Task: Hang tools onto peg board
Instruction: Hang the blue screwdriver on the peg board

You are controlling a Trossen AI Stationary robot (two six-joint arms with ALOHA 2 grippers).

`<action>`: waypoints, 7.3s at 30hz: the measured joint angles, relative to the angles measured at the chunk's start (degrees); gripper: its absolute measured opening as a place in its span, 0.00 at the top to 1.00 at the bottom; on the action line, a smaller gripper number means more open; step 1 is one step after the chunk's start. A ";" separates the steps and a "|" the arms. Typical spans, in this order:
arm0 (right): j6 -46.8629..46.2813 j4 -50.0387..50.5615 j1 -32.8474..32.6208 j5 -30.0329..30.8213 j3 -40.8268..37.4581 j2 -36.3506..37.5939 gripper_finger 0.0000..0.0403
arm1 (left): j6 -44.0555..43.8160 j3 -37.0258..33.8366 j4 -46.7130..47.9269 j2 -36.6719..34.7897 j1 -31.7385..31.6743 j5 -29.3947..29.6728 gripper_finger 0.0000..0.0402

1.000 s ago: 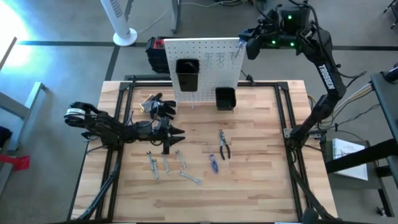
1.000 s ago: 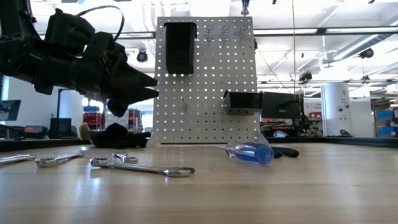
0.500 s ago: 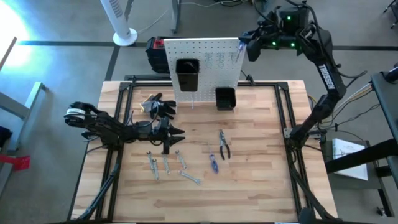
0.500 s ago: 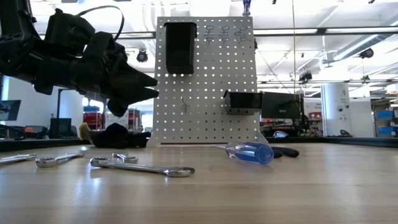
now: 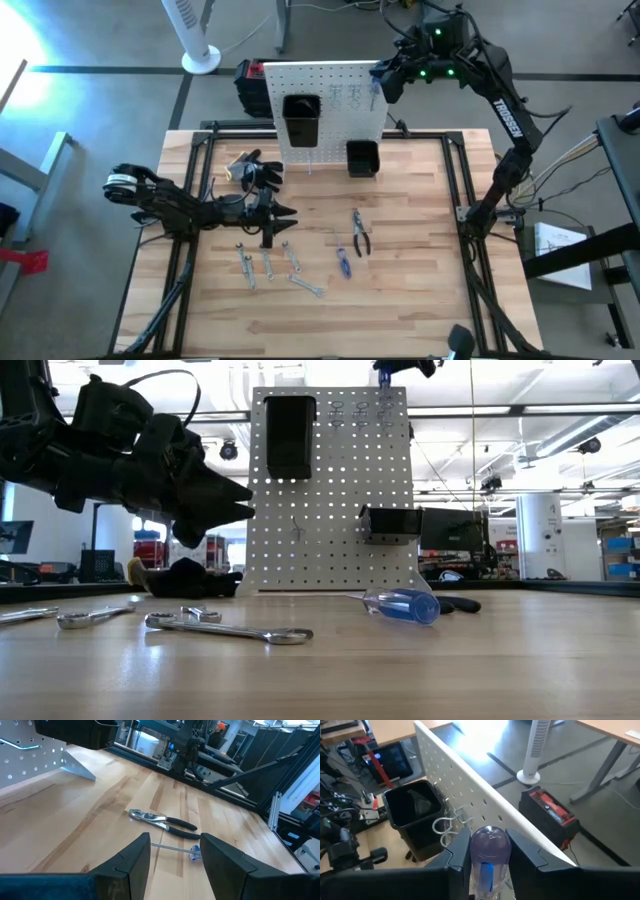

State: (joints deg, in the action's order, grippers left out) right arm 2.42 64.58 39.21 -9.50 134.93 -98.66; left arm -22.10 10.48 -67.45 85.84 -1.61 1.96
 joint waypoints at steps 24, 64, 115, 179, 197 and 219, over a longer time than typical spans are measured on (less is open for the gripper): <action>1.46 0.98 -1.65 2.38 -0.96 -0.65 0.81 | -1.19 0.00 0.18 0.00 0.00 -0.03 0.60; 0.14 1.76 -3.76 12.48 -2.81 14.46 0.54 | 1.72 -0.38 -7.49 -1.16 0.04 2.10 0.60; -20.68 -11.41 -36.36 24.64 -58.57 33.31 0.82 | 1.44 1.65 -0.08 -9.09 0.00 -4.17 0.60; -36.70 -66.52 -46.04 3.61 -87.16 0.55 0.80 | -8.62 -0.55 32.44 -16.16 8.72 6.51 0.62; -56.85 -55.07 -48.41 3.47 -79.95 -5.65 0.35 | -2.41 11.06 31.54 5.17 9.09 6.47 0.62; -49.14 -50.90 -48.67 4.92 -77.64 -10.22 0.79 | -3.90 10.32 29.73 5.38 9.31 5.51 0.62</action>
State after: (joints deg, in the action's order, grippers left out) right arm -46.72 13.67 -9.45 -4.58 57.30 -108.88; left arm -26.00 20.80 -37.72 91.23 7.70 7.47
